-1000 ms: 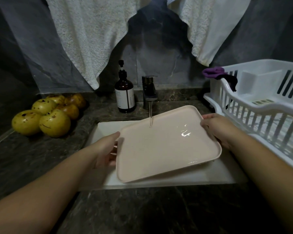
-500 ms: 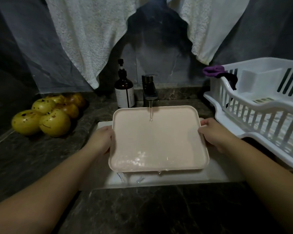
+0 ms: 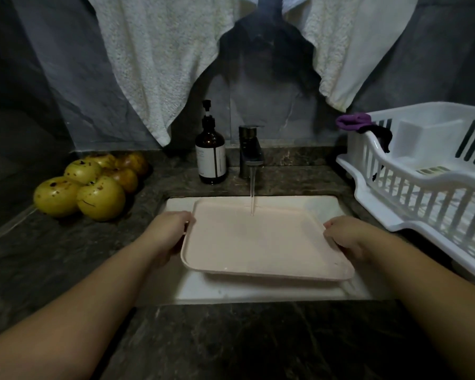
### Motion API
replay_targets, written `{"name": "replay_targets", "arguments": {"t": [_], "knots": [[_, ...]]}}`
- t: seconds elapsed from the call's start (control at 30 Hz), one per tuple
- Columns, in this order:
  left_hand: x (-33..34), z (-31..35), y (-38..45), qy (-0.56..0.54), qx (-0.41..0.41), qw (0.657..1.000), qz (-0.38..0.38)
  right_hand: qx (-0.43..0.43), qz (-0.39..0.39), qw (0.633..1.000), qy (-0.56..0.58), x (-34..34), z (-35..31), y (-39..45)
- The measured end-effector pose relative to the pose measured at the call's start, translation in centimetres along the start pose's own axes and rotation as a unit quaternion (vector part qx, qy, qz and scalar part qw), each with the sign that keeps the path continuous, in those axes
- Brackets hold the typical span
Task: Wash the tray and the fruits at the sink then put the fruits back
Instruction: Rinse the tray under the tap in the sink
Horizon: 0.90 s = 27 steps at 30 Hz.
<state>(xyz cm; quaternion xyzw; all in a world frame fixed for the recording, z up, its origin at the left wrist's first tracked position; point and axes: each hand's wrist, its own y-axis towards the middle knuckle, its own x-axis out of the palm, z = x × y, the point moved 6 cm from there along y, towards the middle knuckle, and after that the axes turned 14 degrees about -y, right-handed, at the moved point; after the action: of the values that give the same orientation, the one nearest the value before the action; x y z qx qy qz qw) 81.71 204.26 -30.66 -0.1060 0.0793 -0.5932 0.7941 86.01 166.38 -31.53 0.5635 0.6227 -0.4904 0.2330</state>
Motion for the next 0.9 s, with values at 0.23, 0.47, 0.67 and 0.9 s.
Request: {"name": "replay_targets", "arguments": {"t": [0.23,0.47,0.67,0.9], "knots": [[-0.4,-1.7,0.4,0.089,-0.099,0.991,0.022,0.068,-0.021,0.954,0.29,-1.3,0.5,-1.4],[1.6,-3.0,-0.1,0.066,-0.173,0.982,-0.034,-0.039,0.0,0.92,0.39,-3.0,-0.8,-1.2],[2.4,-3.5,-0.2,0.029,-0.196,0.978,-0.059,-0.102,0.055,0.918,0.38,-4.2,-1.0,-0.8],[1.6,-3.0,0.3,-0.025,-0.144,0.989,-0.007,-0.066,0.067,0.954,0.286,-3.1,0.1,-0.1]]}}
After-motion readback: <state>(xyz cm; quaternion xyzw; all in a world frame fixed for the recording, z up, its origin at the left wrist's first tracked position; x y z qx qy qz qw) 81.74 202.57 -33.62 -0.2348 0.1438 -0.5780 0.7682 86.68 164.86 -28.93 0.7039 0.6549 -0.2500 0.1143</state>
